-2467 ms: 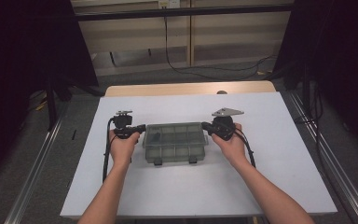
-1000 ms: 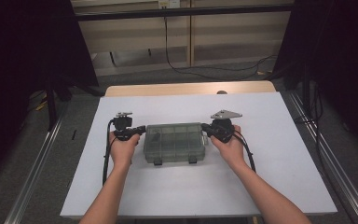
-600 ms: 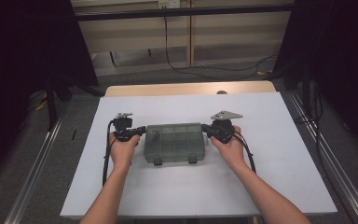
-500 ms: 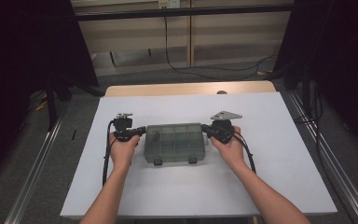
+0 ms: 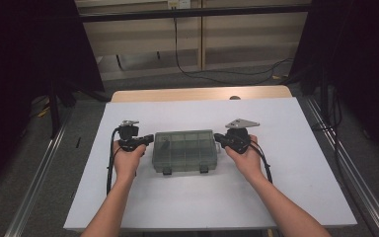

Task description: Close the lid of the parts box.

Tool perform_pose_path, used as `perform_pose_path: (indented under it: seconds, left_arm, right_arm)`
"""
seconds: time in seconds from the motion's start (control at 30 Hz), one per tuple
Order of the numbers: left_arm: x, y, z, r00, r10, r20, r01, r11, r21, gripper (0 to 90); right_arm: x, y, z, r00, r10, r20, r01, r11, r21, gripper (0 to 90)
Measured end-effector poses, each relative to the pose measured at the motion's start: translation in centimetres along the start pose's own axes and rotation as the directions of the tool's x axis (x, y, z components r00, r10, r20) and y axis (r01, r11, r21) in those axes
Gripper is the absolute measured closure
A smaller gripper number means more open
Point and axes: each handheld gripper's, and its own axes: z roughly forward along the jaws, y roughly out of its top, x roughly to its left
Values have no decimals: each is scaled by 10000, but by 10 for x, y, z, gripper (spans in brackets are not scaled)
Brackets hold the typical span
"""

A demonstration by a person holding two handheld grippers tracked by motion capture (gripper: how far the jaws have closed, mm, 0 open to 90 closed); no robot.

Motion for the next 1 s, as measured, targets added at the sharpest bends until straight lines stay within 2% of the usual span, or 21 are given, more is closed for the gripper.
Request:
perform_pose_path:
  seconds: [0.23,0.47,0.7,0.87,1.0]
  left_arm:
    - [-1,-5,-10,9992,136,381,-135,9999,-35,900]
    - [-5,-9,-17,9970,434,643,-438,9990,34,900]
    - [-6,-14,-21,9949,681,750,-696,9974,166,900]
    - [-9,-17,-25,9912,919,948,-934,9956,107,900]
    - [-12,-17,-30,9871,1109,1158,-1121,9937,41,900]
  right_arm:
    - [3,3,-11,9992,70,-391,-75,9999,-123,900]
    - [9,2,-16,9980,-131,-615,124,9999,-113,900]
    - [14,1,-20,9951,-222,-961,209,9997,-145,900]
    - [17,-1,-22,9935,-351,-1087,348,9994,-44,900]
    - [17,-4,-23,9927,-284,-1170,278,9996,-72,900]
